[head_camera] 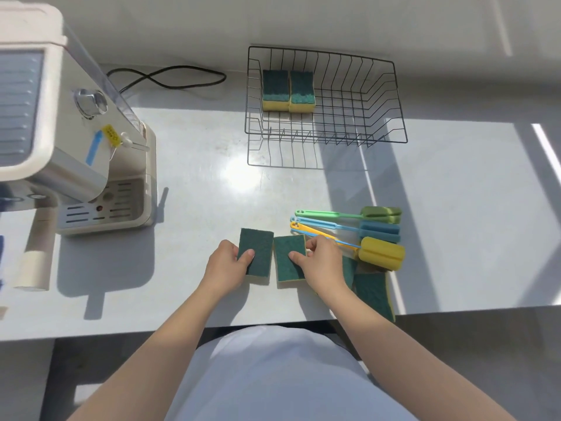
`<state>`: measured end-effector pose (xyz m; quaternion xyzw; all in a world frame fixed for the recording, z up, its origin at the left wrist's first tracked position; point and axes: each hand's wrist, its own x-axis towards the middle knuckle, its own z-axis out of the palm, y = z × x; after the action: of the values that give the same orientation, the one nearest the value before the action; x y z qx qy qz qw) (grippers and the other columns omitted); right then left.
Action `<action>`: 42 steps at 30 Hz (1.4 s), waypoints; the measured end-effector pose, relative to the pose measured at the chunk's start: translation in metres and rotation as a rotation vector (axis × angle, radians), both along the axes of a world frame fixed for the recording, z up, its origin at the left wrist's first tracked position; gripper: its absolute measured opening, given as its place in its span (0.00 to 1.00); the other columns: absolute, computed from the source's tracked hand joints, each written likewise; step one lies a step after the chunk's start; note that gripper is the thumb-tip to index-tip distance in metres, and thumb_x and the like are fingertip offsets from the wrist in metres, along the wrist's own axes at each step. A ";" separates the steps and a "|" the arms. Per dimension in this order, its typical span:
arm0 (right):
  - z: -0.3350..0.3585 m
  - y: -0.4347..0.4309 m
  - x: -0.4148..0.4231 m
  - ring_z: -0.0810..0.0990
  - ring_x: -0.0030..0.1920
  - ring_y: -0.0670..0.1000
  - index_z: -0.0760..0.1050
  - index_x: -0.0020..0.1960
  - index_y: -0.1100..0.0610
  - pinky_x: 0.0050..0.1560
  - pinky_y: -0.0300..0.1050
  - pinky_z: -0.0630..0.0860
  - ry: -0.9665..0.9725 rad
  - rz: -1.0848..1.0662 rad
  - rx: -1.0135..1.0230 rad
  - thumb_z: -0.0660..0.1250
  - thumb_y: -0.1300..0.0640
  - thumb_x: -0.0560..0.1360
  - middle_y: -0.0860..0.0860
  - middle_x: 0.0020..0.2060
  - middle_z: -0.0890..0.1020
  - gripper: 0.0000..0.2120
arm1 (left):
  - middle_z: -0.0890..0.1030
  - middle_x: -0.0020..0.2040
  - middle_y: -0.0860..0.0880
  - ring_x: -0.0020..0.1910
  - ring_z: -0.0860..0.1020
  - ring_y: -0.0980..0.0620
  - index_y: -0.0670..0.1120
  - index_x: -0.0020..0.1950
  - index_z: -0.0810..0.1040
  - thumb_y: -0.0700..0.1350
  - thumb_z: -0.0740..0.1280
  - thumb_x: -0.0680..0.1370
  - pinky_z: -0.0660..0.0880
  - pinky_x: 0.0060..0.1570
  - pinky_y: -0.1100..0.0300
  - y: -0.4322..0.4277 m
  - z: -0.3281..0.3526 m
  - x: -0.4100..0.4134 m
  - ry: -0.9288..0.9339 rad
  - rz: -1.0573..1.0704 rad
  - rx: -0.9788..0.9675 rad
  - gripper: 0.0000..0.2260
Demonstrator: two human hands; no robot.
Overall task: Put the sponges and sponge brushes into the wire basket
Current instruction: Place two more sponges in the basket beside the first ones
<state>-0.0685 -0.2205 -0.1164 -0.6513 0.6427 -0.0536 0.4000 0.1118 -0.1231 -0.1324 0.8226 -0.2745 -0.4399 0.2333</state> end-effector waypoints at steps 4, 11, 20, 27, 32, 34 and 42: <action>0.003 -0.002 0.006 0.66 0.35 0.51 0.64 0.40 0.54 0.35 0.48 0.64 -0.061 0.020 0.036 0.73 0.54 0.74 0.50 0.34 0.70 0.17 | 0.68 0.36 0.49 0.34 0.65 0.51 0.46 0.41 0.64 0.52 0.66 0.81 0.63 0.33 0.55 0.000 0.002 -0.001 0.023 0.024 -0.012 0.15; 0.025 -0.037 0.015 0.68 0.35 0.47 0.69 0.45 0.56 0.36 0.43 0.67 -0.234 -0.042 0.076 0.70 0.53 0.77 0.47 0.34 0.70 0.11 | 0.67 0.35 0.49 0.33 0.65 0.51 0.46 0.41 0.65 0.52 0.66 0.80 0.63 0.33 0.55 -0.024 0.022 0.007 0.036 0.101 -0.114 0.15; 0.067 -0.126 0.011 0.70 0.36 0.47 0.71 0.49 0.55 0.39 0.42 0.70 -0.388 -0.034 -0.040 0.70 0.52 0.77 0.48 0.37 0.72 0.10 | 0.68 0.34 0.51 0.30 0.65 0.52 0.47 0.41 0.65 0.53 0.66 0.80 0.63 0.30 0.58 -0.110 0.067 0.014 0.056 0.076 -0.256 0.15; 0.090 -0.205 -0.001 0.75 0.42 0.51 0.74 0.50 0.60 0.46 0.51 0.76 -0.429 -0.029 -0.134 0.71 0.55 0.77 0.60 0.43 0.79 0.10 | 0.67 0.35 0.50 0.32 0.63 0.50 0.48 0.41 0.63 0.54 0.66 0.80 0.62 0.32 0.55 -0.197 0.091 0.008 0.062 0.041 -0.309 0.16; 0.097 -0.276 -0.009 0.74 0.40 0.50 0.74 0.50 0.61 0.43 0.47 0.74 -0.458 -0.071 -0.155 0.70 0.56 0.77 0.54 0.41 0.76 0.09 | 0.67 0.36 0.50 0.34 0.63 0.50 0.48 0.41 0.64 0.55 0.66 0.79 0.61 0.33 0.55 -0.273 0.100 -0.002 0.035 0.047 -0.336 0.16; 0.095 -0.298 -0.008 0.70 0.34 0.47 0.71 0.45 0.57 0.35 0.38 0.70 -0.437 -0.059 -0.180 0.70 0.55 0.77 0.49 0.36 0.73 0.09 | 0.66 0.36 0.50 0.34 0.63 0.50 0.48 0.41 0.63 0.54 0.66 0.79 0.61 0.34 0.54 -0.295 0.101 -0.003 0.031 0.034 -0.341 0.16; 0.064 -0.395 0.007 0.74 0.40 0.52 0.71 0.49 0.57 0.42 0.48 0.73 -0.388 -0.126 -0.086 0.66 0.55 0.79 0.53 0.41 0.76 0.06 | 0.70 0.38 0.44 0.36 0.70 0.47 0.46 0.41 0.68 0.46 0.64 0.81 0.73 0.42 0.51 -0.391 0.075 0.001 0.050 0.037 -0.326 0.11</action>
<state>-0.0612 -0.6151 -0.0522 -0.6038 0.5901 -0.2303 0.4839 0.1133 -0.5138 -0.0572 0.7675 -0.3213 -0.4055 0.3784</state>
